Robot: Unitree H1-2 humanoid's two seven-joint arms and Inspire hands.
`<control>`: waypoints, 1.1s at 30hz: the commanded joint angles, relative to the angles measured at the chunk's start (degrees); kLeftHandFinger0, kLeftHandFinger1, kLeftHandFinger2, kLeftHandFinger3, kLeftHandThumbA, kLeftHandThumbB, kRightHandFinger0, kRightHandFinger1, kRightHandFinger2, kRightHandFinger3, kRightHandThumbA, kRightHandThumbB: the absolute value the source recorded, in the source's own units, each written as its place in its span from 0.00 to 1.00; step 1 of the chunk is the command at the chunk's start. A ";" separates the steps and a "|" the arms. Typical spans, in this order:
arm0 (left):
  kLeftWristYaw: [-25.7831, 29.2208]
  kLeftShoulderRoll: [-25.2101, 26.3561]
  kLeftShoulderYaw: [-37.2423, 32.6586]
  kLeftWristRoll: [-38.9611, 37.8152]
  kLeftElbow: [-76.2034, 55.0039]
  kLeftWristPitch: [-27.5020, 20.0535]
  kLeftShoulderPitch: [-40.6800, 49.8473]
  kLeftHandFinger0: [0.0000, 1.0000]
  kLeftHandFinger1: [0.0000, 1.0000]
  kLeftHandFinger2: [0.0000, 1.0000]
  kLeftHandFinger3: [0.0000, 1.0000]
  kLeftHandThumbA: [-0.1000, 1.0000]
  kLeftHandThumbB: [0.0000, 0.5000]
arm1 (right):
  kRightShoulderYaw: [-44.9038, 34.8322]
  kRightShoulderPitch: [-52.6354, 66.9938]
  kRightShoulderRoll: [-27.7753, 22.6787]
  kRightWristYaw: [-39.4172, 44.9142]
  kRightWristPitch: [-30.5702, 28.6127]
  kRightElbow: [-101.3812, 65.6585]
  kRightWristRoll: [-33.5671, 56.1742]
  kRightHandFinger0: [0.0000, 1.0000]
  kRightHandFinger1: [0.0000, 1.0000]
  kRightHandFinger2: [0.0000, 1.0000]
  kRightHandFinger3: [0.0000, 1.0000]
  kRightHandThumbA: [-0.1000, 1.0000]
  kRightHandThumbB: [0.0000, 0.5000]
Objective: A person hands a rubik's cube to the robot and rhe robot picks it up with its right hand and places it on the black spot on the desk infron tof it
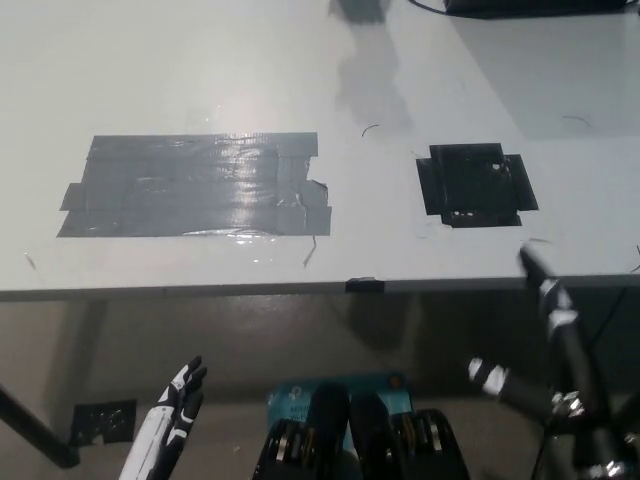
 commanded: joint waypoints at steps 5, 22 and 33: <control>0.62 0.13 0.19 0.75 -0.99 -2.37 -0.14 1.00 1.00 1.00 1.00 1.00 0.27 | -2.13 -16.17 -2.76 3.82 15.61 -4.11 1.13 1.00 1.00 1.00 1.00 1.00 0.75; -0.01 0.35 0.02 0.53 -1.17 -1.86 -1.68 1.00 1.00 1.00 1.00 0.99 0.26 | -0.28 -40.26 -3.93 7.72 18.98 27.14 2.98 1.00 1.00 1.00 1.00 1.00 0.86; -0.96 0.69 -0.11 0.26 -2.98 0.50 -2.80 1.00 1.00 1.00 1.00 1.00 0.29 | -0.34 -47.87 -2.40 8.06 19.86 39.75 3.69 1.00 1.00 1.00 1.00 1.00 0.88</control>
